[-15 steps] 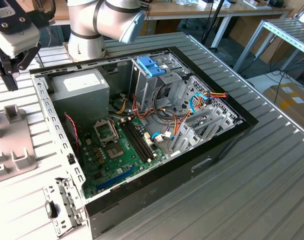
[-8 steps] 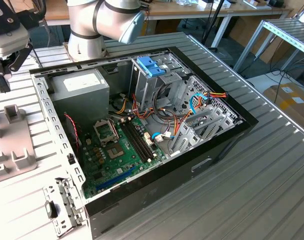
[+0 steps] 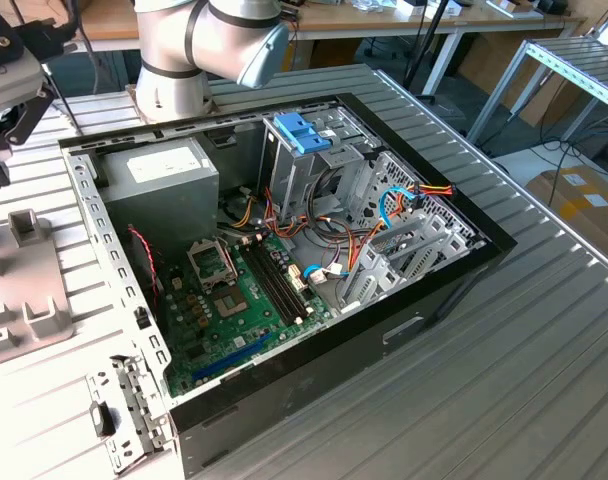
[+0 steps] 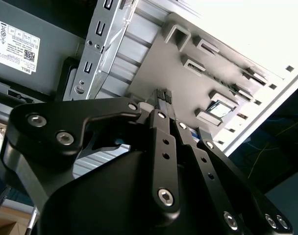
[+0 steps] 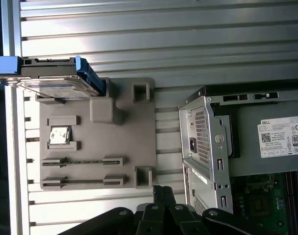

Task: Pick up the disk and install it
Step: 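Reach for the disk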

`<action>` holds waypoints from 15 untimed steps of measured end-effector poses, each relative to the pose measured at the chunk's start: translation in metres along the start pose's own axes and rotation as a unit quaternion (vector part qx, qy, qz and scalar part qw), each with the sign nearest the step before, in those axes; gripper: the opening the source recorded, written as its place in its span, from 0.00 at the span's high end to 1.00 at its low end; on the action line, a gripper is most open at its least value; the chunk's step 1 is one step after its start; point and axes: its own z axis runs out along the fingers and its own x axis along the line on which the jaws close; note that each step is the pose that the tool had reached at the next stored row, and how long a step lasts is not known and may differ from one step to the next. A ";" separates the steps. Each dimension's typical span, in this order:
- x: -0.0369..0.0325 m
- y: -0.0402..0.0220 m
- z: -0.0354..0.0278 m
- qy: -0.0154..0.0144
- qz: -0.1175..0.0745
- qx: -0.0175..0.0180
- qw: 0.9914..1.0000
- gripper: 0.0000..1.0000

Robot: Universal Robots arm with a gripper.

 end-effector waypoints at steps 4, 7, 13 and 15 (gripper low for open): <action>0.0046 -0.0004 0.0000 0.000 0.000 0.000 1.000 0.89; 0.0075 -0.0006 -0.0001 0.000 0.000 0.000 1.000 0.89; 0.0167 -0.0013 -0.0001 0.000 0.000 0.000 1.000 0.89; 0.0184 -0.0014 -0.0001 0.000 0.000 0.000 1.000 0.89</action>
